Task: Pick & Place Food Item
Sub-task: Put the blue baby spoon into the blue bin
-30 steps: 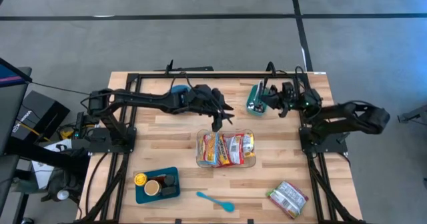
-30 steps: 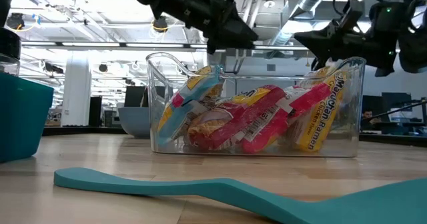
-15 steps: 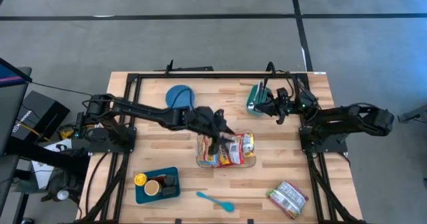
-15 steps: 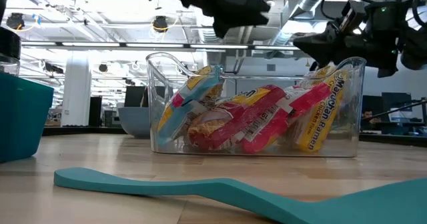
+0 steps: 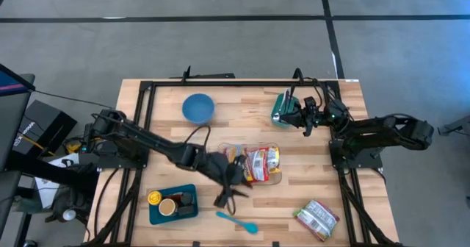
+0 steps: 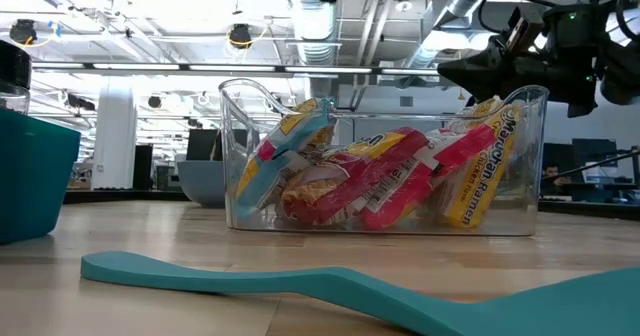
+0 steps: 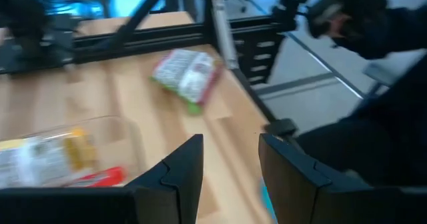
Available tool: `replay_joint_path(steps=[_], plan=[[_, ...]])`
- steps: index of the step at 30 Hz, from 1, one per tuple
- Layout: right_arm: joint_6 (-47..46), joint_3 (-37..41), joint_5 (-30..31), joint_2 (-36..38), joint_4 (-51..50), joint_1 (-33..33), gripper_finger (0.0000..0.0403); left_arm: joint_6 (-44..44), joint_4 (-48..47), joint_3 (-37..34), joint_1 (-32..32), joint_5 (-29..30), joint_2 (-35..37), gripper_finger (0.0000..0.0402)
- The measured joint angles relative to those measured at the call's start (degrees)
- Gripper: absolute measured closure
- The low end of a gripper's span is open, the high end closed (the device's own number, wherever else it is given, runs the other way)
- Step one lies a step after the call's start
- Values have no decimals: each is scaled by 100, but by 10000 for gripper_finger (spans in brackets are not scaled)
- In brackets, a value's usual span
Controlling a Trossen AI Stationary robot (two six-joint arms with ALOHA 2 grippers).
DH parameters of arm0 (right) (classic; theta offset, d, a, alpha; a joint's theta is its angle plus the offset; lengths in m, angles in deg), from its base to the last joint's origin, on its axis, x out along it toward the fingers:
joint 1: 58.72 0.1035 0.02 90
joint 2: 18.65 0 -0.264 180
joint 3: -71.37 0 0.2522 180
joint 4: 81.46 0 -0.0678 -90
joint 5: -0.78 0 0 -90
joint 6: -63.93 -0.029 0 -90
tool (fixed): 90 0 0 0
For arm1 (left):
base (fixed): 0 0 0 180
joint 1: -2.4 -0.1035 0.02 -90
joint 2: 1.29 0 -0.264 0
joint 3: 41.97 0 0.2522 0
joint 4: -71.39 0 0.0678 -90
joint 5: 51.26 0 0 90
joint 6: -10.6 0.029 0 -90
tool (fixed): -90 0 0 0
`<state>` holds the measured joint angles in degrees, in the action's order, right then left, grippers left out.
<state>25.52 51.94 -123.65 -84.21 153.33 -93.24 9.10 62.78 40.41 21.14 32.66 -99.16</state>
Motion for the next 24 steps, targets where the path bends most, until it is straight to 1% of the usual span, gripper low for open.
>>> replay_joint_path(steps=[13,20,21,24], plan=[[-14,0,4,0,0,0,402,-46,7,0,1084,0,0,262],[-15,0,7,0,-4,0,402,-334,170,0,1407,36,0,262],[-15,0,20,0,-6,0,402,-344,246,0,1425,161,0,262],[-17,0,130,0,-14,0,402,-261,339,0,1471,988,10,262]])
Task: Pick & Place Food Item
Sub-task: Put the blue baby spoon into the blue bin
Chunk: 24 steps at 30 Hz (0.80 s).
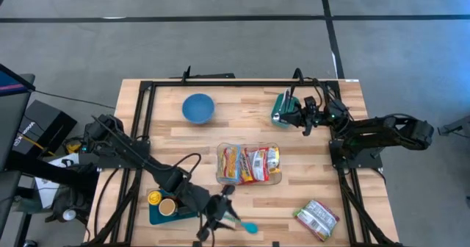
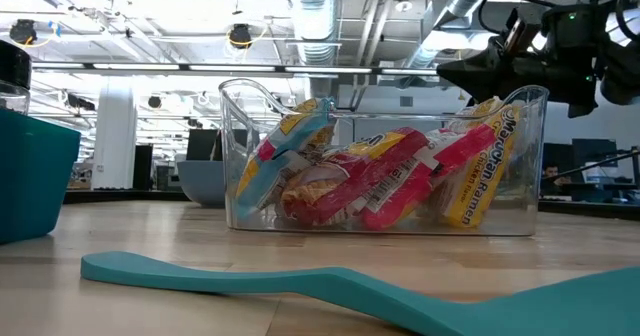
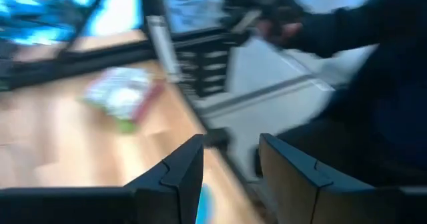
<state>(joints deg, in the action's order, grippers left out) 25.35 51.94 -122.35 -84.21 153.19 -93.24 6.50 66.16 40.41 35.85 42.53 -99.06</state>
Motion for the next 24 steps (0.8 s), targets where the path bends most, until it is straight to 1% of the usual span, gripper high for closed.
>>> replay_joint_path(steps=[2,6,11,14,19,24], plan=[[0,0,42,0,-11,0,402,174,-66,0,0,441,47,262],[-1,0,136,-2,-115,0,402,469,-113,86,-11,758,156,262],[2,-2,167,-2,-168,0,402,688,-863,518,-9,938,158,262],[2,0,167,-2,-167,0,402,688,-1257,599,-10,1062,161,262],[4,-1,169,-2,-167,0,402,672,-1363,622,-11,1084,108,262],[4,-2,173,-2,-166,0,402,669,-1551,732,-42,1079,-164,262]])
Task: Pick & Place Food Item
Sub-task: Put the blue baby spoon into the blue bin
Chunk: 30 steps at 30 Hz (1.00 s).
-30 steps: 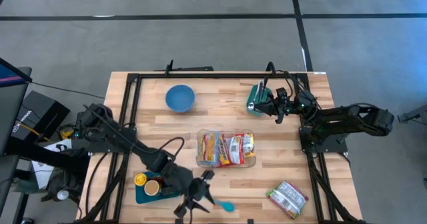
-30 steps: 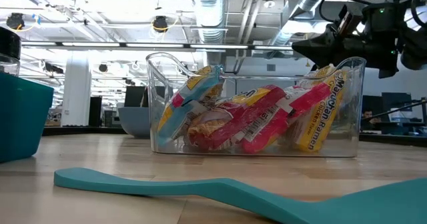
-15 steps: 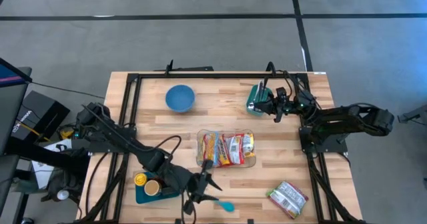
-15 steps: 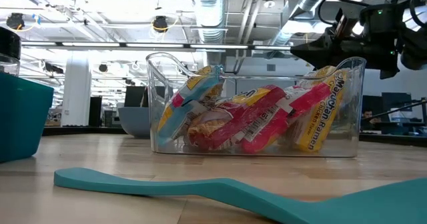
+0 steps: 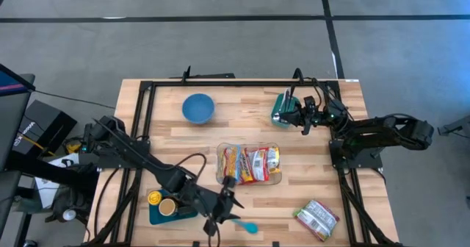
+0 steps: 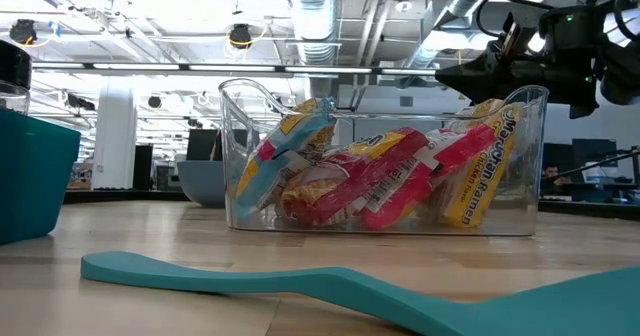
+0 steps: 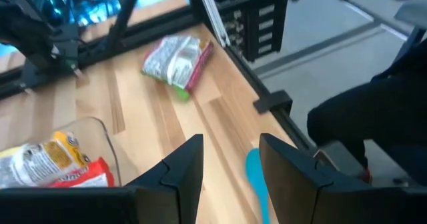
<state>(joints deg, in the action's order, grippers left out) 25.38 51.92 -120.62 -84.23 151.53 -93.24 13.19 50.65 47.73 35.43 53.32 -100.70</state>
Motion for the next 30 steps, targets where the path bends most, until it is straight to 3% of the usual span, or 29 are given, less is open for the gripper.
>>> replay_joint_path(steps=[21,30], plan=[[11,0,40,0,-52,0,402,-321,-2232,1756,-220,-656,-1860,262],[9,2,37,0,-57,0,402,-463,-2718,1854,-177,-729,-2005,262]])
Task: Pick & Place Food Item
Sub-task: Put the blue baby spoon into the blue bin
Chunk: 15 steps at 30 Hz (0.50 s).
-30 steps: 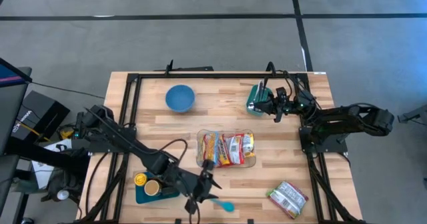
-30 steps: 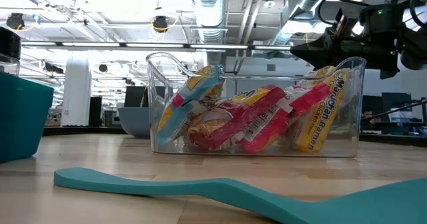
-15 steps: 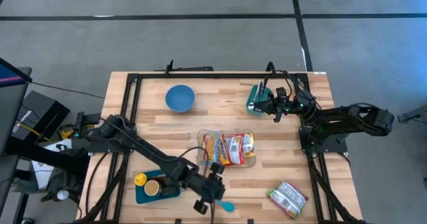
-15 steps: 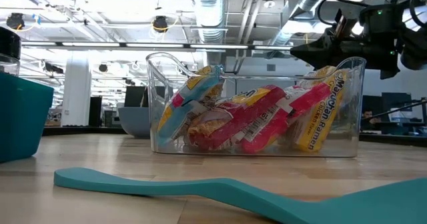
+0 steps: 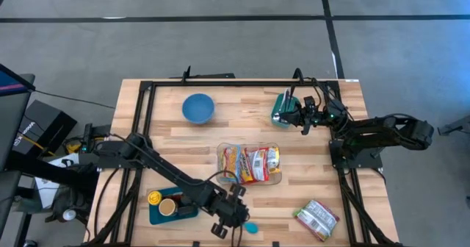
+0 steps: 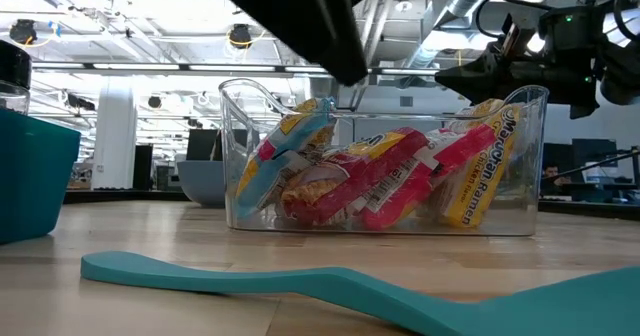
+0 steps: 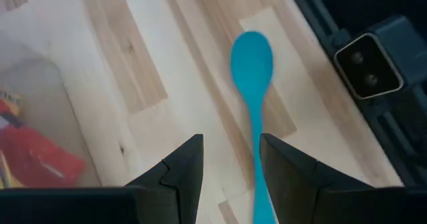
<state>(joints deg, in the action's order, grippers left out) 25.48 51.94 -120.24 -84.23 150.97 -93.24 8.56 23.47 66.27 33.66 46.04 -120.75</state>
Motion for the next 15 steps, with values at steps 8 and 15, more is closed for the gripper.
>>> replay_joint_path(steps=[8,15], plan=[[-5,-2,0,0,-24,0,402,-184,175,-367,140,41,0,262],[-5,-2,1,0,-35,0,402,-266,308,-418,296,284,-62,262]])
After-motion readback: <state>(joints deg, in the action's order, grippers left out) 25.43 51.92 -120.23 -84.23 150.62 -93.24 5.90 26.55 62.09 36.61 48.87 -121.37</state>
